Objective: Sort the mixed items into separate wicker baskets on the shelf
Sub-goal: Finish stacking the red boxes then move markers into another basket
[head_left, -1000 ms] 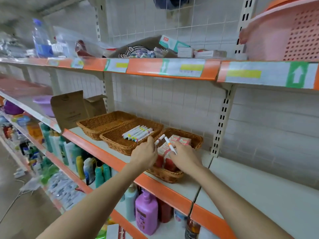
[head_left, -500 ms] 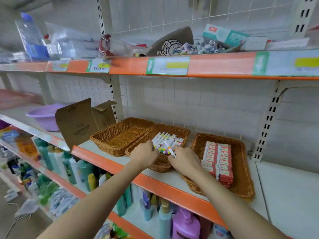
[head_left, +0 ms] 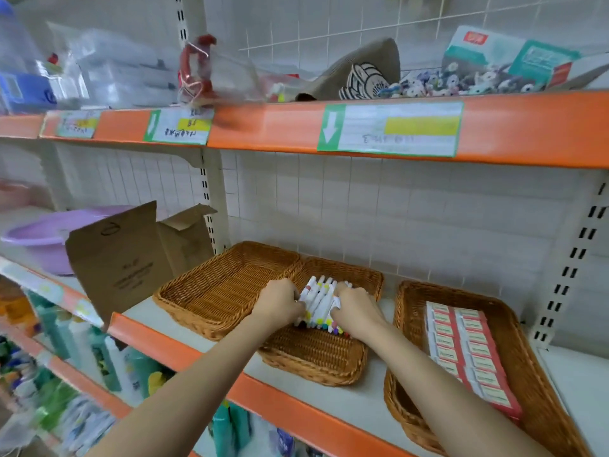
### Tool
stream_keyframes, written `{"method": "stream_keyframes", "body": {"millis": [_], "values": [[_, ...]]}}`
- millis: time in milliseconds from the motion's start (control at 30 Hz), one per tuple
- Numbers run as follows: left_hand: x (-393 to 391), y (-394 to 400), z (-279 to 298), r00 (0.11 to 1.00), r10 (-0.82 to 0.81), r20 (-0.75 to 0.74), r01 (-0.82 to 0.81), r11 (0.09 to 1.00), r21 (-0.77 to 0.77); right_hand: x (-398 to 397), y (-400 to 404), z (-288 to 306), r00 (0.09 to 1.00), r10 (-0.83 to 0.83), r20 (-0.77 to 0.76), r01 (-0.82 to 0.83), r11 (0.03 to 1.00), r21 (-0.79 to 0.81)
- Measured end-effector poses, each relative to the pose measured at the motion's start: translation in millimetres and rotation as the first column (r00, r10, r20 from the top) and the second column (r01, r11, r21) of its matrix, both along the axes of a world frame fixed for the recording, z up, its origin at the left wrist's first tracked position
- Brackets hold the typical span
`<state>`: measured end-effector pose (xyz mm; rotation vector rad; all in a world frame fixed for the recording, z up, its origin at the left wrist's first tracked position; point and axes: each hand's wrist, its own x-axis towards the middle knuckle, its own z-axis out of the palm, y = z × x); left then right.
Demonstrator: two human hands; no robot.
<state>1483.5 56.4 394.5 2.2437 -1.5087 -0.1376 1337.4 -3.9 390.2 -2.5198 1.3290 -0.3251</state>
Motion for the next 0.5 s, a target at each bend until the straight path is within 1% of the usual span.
{"method": "stream_keyframes", "body": {"millis": [133, 267, 400, 500], "values": [[9.2, -20.1, -4.9, 0.999, -0.018, 0.04, 0.016, 0.999, 0.045, 10.0, -16.2, -5.9, 1.0, -0.011, -0.012, 0.011, 0.999, 0.04], [14.0, -38.7, -9.5, 0.994, -0.084, 0.071, 0.078, 0.994, 0.074, 21.0, -29.8, -9.5, 0.998, -0.053, -0.033, 0.056, 0.994, 0.091], [15.8, -54.4, -10.7, 0.968, -0.168, 0.185, 0.147, 0.982, 0.121, 30.8, -38.4, -9.4, 0.996, -0.044, -0.083, 0.053, 0.993, 0.107], [17.9, -61.5, -15.4, 0.927, -0.238, 0.29, 0.2, 0.968, 0.154, 34.6, -37.1, -9.2, 0.986, -0.041, -0.161, 0.06, 0.991, 0.116]]}}
